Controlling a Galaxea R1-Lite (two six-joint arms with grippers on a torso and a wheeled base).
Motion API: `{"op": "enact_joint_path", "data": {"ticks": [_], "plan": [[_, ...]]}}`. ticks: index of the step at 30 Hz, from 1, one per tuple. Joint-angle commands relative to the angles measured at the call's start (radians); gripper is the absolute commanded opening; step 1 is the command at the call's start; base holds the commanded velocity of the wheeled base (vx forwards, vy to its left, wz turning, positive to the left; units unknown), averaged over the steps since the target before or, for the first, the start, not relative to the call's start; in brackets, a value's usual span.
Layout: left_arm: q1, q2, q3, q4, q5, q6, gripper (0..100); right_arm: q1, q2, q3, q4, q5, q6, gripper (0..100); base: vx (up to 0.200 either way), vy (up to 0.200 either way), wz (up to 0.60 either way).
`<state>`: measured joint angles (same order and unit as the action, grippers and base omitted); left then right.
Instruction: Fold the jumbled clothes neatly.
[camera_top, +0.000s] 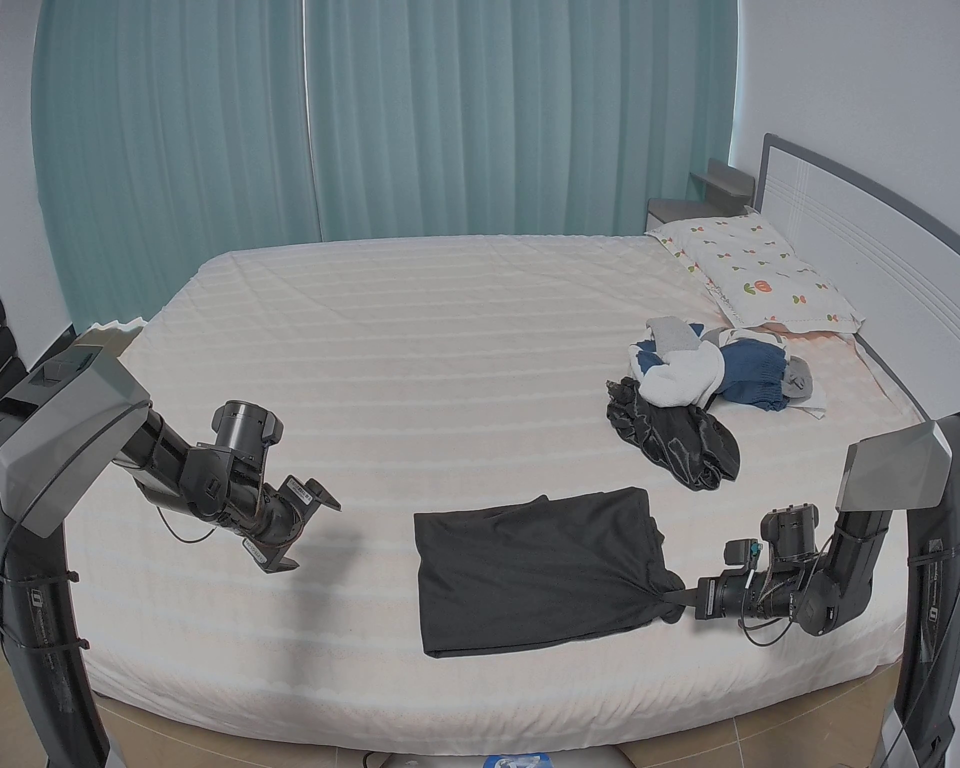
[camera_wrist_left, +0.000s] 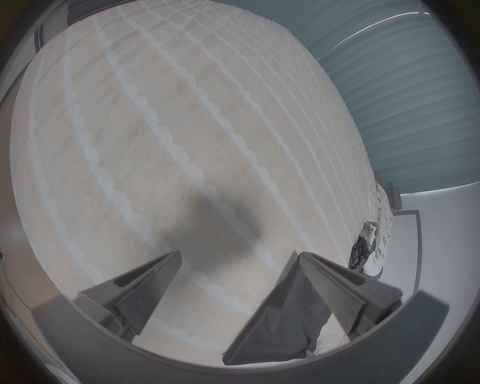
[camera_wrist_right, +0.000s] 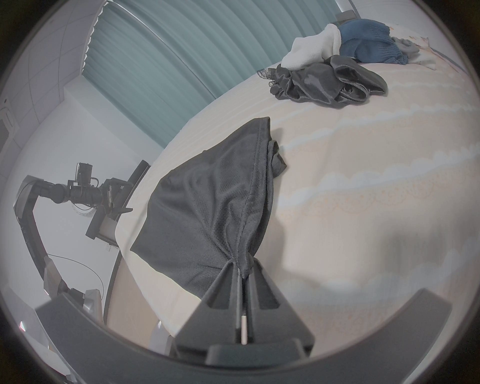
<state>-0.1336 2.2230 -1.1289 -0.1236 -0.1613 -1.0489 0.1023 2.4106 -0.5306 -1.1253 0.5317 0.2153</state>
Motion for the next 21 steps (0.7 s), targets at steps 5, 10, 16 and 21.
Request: {"op": "enact_joint_path", "data": {"ticks": [5, 10, 16, 21], "plan": [[0.0, 0.003, 0.0, -0.001, 0.0, 0.0, 100, -0.003, 0.001, 0.02, -0.001, 0.002, -0.042, 100, 0.0, 0.0, 0.0], [0.0, 0.003, 0.0, -0.001, 0.0, 0.0, 100, -0.056, -0.03, -0.017, -0.036, 0.053, -0.031, 100, 0.0, 0.0, 0.0], [0.0, 0.004, -0.002, -0.001, 0.0, 0.0, 100, -0.072, -0.018, -0.212, -0.03, 0.06, 0.245, 100, 0.0, 0.0, 0.0], [0.0, 0.004, -0.002, -0.001, 0.002, 0.0, 100, -0.006, 0.09, -0.413, -0.022, -0.039, 0.489, 100, 0.0, 0.0, 0.0]]}}
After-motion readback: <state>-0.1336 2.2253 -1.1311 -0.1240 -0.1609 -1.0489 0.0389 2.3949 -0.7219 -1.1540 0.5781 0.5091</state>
